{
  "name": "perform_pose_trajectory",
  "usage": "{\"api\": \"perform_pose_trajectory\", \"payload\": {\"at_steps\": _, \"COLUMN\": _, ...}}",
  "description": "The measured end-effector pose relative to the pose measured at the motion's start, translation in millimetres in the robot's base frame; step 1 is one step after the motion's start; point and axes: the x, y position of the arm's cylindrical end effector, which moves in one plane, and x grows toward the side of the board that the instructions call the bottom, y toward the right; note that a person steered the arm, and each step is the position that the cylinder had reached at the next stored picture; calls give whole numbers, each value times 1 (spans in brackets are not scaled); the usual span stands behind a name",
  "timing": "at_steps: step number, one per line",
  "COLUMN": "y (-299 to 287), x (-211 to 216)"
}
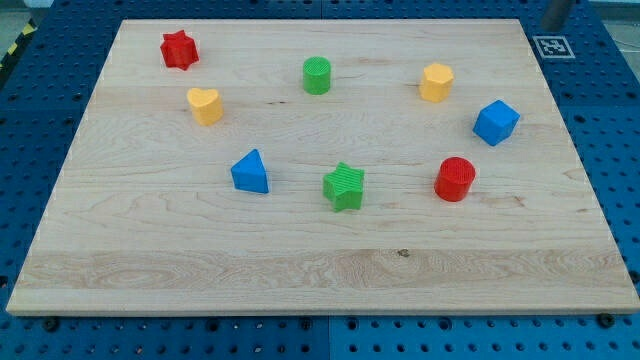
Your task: Push the red star parallel left to the green circle
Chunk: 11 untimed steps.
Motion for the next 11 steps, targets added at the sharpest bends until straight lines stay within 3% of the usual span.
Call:
{"api": "perform_pose_trajectory", "payload": {"at_steps": 1, "y": -25, "x": 48}}
{"api": "perform_pose_trajectory", "payload": {"at_steps": 2, "y": -94, "x": 80}}
{"api": "perform_pose_trajectory", "payload": {"at_steps": 4, "y": -242, "x": 60}}
{"api": "perform_pose_trajectory", "payload": {"at_steps": 6, "y": -352, "x": -7}}
{"api": "perform_pose_trajectory", "payload": {"at_steps": 10, "y": -580, "x": -11}}
{"api": "perform_pose_trajectory", "payload": {"at_steps": 11, "y": -608, "x": -3}}
